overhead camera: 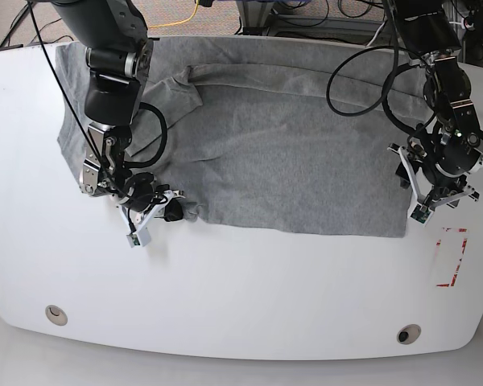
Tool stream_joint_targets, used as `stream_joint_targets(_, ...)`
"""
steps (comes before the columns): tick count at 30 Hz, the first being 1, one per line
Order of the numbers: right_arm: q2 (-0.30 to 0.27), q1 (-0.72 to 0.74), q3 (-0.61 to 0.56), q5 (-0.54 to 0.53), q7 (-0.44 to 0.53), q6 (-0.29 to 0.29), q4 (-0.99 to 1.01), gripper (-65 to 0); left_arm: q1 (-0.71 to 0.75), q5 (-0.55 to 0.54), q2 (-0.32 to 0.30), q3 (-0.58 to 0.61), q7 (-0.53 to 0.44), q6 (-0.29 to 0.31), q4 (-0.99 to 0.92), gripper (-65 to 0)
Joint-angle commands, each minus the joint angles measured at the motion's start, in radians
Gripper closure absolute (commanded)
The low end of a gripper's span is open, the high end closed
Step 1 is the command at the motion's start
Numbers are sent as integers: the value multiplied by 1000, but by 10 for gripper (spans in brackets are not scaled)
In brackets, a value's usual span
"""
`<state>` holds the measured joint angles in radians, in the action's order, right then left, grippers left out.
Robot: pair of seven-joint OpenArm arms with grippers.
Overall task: Layout the t-shirt on the table in an organized manner, then fold the t-shirt properly
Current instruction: 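Pull the grasped hem corner outward with the right gripper, then release the hem and move the right gripper back along the shirt side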
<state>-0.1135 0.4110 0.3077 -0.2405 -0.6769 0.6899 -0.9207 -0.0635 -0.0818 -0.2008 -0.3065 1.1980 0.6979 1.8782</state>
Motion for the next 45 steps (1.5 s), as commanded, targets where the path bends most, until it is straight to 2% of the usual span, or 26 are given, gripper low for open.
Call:
stream_joint_targets(1, -8, 22, 2, -13, -43, 8, -128, 0, -11, -2, -12, -3, -73, 0, 7, -307)
stream_joint_targets(10, -10, 6, 0, -12, -201, 8, -406, 0, 6, -2, -12, -3, -77, 0, 7, -307)
stream_joint_targets(20, -30, 21, -15, -12, -287, 8, -545, 0, 6, -2, -10, -3, -77, 0, 7, -307)
stream_joint_targets(28, -76, 21, -135, -12, -289, 8, -556, 0, 6, -2, -9, -3, -77, 0, 7, -307)
stream_joint_targets(38, -81, 36, -143, -12, -289, 8, -562, 0, 6, -2, -9, -3, -77, 0, 7, -307)
stream_joint_targets(42, -101, 72, -149, -12, -289, 8, -559, 0, 6, -2, -9, -3, -77, 0, 5, -307)
stream_joint_targets(45, -110, 107, -190, -12, -289, 8, -559, 0, 6, -2, -9, -3, -77, 0, 5, -307)
